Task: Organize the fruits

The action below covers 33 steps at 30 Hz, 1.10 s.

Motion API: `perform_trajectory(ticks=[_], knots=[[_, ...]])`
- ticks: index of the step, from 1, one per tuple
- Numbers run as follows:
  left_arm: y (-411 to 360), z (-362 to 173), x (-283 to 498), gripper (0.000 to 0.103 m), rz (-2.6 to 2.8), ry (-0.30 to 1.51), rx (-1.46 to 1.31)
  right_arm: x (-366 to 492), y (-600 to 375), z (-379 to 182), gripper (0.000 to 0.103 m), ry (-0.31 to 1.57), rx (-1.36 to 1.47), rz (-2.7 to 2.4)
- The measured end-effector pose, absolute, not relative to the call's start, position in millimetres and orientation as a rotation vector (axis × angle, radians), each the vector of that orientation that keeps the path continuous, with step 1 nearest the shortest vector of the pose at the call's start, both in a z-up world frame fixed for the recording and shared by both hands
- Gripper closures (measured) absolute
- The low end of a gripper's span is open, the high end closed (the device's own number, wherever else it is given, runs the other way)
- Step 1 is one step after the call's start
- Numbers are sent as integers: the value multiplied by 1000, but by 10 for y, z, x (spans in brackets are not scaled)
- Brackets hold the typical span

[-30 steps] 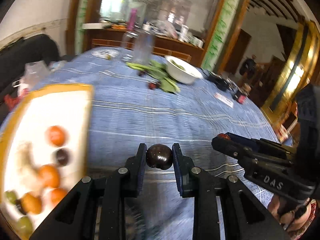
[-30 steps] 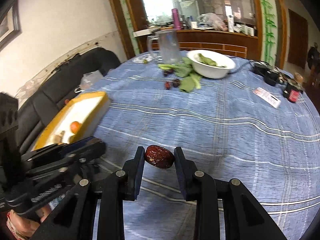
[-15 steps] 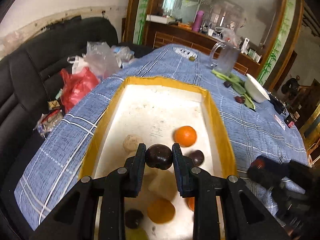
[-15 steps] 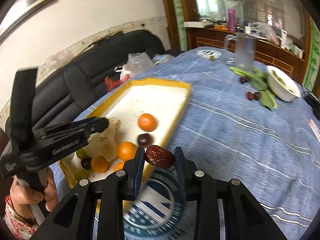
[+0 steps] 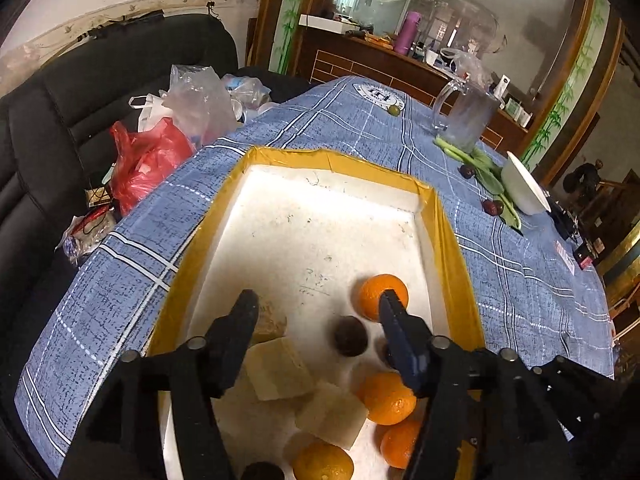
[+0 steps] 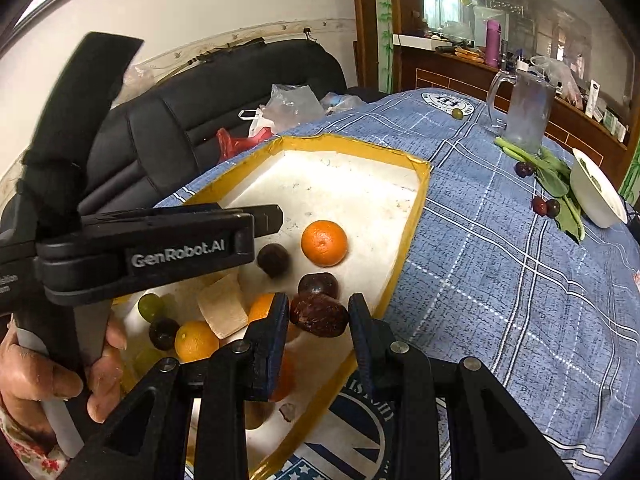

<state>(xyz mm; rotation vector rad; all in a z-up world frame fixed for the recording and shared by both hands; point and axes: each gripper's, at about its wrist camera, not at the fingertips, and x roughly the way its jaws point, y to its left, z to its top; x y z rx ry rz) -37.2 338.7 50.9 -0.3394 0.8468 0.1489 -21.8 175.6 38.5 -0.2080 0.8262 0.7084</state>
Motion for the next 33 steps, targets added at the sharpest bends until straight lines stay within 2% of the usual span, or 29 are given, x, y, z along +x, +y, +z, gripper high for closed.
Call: perform_trajectory(ticks=[1,7,11,15,17,19,27,33], knots=[[3399,511,-384,32,152,845,-344,-218,1758,382,63,825,-204,712],[3434,528,-493,32,183,842,-376,-282,1722,427,53,811,-176,722],[3364,618,-638,30,215,804,-357,-412,1600,509,41,772,-167,699],[3185,773,-857,24,277,729,-287,-545,1391,580,39,731,-156,660],[3071,850,-955,20,312,693,-236,-602,1284,604,32,713,-147,635],[2948,913,-1059,14,337,656,-191,-654,1171,617,29,700,-131,612],[2502,1001,-1326,7,376,591,-58,-795,798,559,28,710,-81,541],[2277,1006,-1405,7,355,600,-19,-889,579,559,28,710,-45,512]])
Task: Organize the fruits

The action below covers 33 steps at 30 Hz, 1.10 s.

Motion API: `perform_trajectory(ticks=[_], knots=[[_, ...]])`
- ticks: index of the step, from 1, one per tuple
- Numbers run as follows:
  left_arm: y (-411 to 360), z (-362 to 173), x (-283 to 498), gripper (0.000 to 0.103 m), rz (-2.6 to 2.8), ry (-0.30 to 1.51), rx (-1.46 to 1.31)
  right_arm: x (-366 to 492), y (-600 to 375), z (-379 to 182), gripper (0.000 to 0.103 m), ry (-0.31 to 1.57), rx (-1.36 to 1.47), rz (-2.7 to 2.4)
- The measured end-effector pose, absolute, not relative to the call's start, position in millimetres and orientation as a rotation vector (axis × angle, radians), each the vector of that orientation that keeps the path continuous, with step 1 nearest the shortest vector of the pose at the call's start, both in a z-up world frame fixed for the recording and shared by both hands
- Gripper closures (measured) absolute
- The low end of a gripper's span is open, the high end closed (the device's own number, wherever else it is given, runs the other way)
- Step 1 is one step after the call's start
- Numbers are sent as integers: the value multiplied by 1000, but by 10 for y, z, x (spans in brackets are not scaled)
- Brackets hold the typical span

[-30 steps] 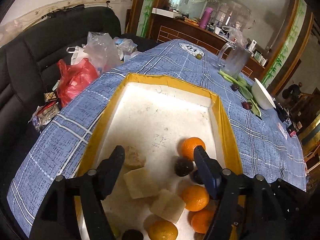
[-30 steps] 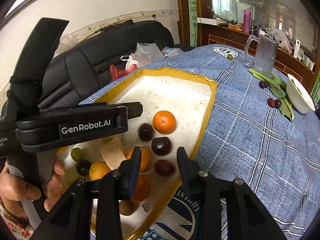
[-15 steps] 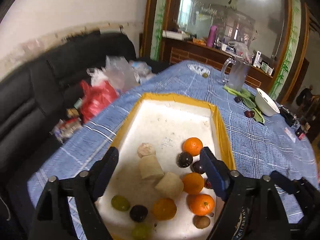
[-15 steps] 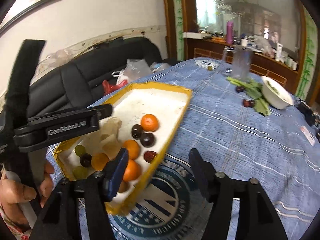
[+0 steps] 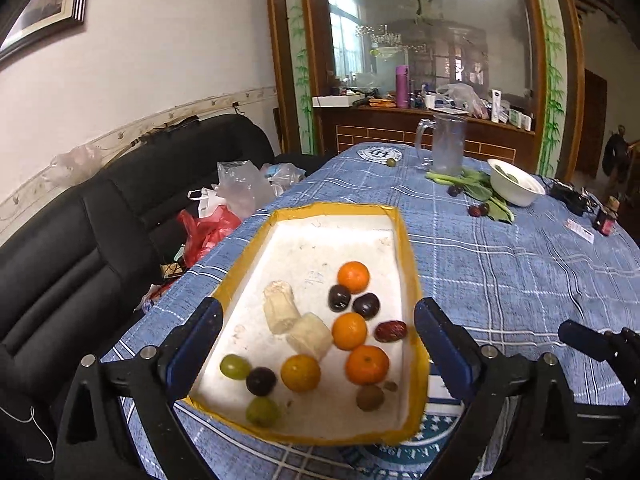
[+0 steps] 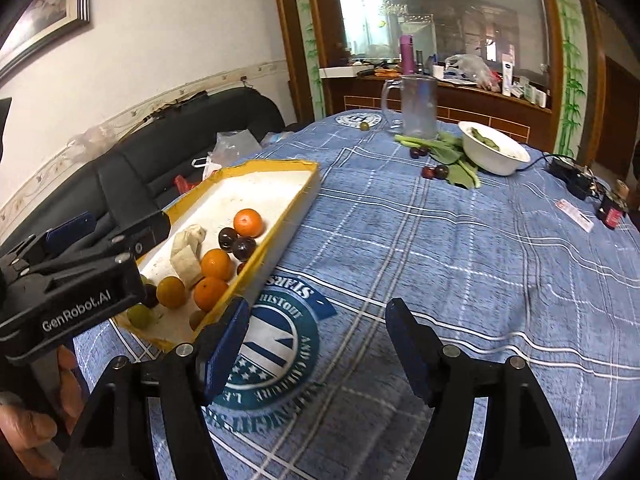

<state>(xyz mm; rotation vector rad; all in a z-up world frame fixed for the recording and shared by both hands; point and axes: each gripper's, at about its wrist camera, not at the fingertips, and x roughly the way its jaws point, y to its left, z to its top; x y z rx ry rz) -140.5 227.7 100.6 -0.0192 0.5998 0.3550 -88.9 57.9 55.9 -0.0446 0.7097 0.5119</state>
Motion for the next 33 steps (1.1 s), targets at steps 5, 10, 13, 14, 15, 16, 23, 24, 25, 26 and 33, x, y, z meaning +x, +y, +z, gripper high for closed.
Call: perform_trajectory(ticks=[5,10,13,14,15,16,23,24,25,26,33], knots=[[2158,1040,-1474,7,353,591,-2,-1017,442,592,25,685,-40,500],[2047,1087,-1559,7,330,575,6,-1110,361,605,25,674,-33,496],[1970,1121,-1629,7,328,553,17,-1156,324,628,25,663,-31,494],[1953,1133,-1650,7,328,546,18,-1172,315,637,25,658,-30,492],[1943,1142,-1656,7,328,541,18,-1184,307,644,24,655,-29,491],[1926,1159,-1684,7,328,530,16,-1202,292,651,24,651,-27,491],[1871,1273,-1897,5,348,442,4,-1289,239,686,23,634,-21,487],[1862,1293,-1938,5,356,419,1,-1293,242,689,23,633,-21,487],[1861,1314,-1965,2,363,402,-2,-1304,239,693,22,630,-22,487],[1853,1347,-2039,0,382,356,-9,-1319,236,700,22,626,-24,485],[1800,1469,-2434,0,384,134,-29,-1415,266,747,22,597,-49,489]])
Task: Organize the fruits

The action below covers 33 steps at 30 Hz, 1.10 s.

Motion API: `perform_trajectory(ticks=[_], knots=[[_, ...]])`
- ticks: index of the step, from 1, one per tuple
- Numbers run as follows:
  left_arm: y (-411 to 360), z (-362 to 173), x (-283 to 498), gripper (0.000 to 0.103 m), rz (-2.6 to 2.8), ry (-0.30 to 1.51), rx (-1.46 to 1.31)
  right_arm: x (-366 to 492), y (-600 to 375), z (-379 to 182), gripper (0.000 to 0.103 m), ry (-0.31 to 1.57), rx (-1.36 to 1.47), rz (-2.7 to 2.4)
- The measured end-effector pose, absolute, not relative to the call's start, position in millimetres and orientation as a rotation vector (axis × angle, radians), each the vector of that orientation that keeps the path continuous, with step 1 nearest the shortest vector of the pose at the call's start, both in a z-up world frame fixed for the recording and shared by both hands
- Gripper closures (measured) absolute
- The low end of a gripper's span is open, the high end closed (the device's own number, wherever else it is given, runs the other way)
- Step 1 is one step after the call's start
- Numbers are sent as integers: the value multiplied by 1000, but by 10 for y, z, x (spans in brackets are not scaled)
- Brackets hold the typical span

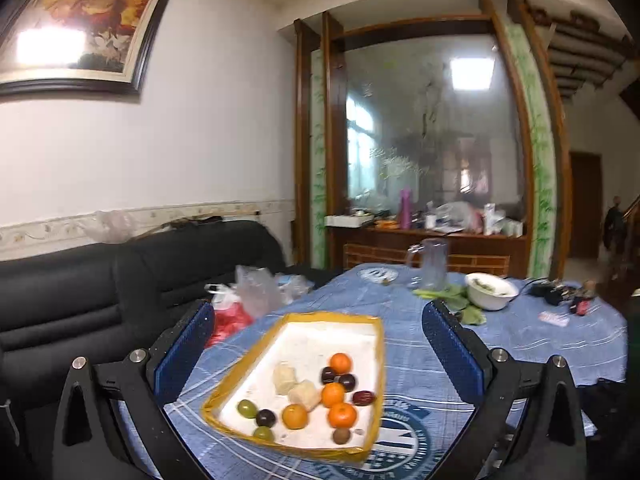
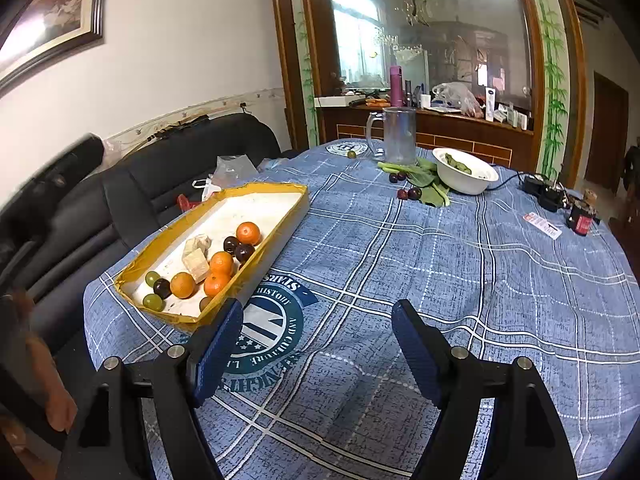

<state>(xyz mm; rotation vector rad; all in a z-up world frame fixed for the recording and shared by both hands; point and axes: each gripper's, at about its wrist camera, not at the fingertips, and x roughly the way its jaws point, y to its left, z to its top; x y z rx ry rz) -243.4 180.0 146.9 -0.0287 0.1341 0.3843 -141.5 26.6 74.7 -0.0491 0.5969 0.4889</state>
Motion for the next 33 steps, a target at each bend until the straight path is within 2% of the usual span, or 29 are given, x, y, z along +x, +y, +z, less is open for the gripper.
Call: perform_trajectory(ticks=[5,20,33], knots=[[1841,1359,-2255,0,355,283,-54,-1461,320,739,19,593,-57,501],[2197,966,-1963,0,370,544,-205,-1461,521,668,19,613,-127,523],[2213,882,-1906,0,369,606,-149,-1407,848,570,15,644,-190,563]])
